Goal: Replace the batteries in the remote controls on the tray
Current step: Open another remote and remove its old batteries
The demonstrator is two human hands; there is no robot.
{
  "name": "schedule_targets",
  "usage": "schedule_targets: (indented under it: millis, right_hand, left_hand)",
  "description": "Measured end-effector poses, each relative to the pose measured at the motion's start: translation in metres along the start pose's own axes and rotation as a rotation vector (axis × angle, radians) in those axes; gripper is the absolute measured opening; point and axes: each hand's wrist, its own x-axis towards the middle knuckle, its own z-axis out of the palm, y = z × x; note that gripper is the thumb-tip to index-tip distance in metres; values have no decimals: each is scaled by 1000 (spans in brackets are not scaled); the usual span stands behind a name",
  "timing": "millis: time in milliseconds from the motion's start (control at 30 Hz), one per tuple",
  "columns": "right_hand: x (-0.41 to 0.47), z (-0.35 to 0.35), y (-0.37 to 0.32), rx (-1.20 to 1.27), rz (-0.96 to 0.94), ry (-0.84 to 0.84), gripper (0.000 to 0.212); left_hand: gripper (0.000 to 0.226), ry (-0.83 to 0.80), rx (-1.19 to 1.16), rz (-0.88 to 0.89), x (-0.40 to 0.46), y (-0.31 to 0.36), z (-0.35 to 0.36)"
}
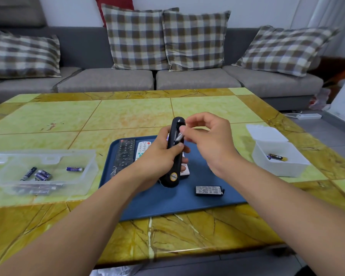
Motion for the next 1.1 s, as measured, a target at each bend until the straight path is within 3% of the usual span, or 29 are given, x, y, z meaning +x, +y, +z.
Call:
schedule_targets:
  millis: [133, 233, 367, 433, 467, 533, 567, 633, 700, 767, 1033, 1100]
  right_hand:
    - [17, -12, -2, 732, 548, 48, 14]
    - [20, -19, 6, 879, 739, 16, 22]
    - [25, -22, 13, 591, 746, -34, 34]
    - [28, -22, 8, 275, 601, -119, 29]
    - [28, -22, 5, 119, 514, -175, 36]
    - [25, -23, 1, -54, 368, -265, 38]
    - [23, -23, 1, -74, 335, -283, 37]
    - [22, -28, 4, -39, 350, -251, 37]
    - [21, -35, 6, -4, 401, -223, 32]
    - [20, -38, 5, -1, 429, -264, 29]
    - [20, -32, 0, 74, 471, -234, 29]
    - [15, -25, 1, 85, 488, -252, 29]
  left_hand:
    - [36, -16, -145, -46, 1, 2, 4]
    - [34, -40, -176, -59, 0, 4, 5]
    - [34, -62, -191, -87, -1, 6, 6]
    - [35, -72, -177, -100, -3, 7, 6]
    - [36, -92, -158, -112, -4, 8, 5]
    - [34, -166, -113, -147, -7, 11, 1]
    - [35, -205, -122, -179, -7, 14, -3]
    - [58, -201, -303, -273, -5, 21, -15]
    - [81, -84, -596, -349, -2, 24, -32]
    - [89, 1, -763, -357, -1, 23, -42]
    - [76, -23, -862, -161, -3, 18, -24]
    - [54, 16, -818, -84, 2, 15, -20]
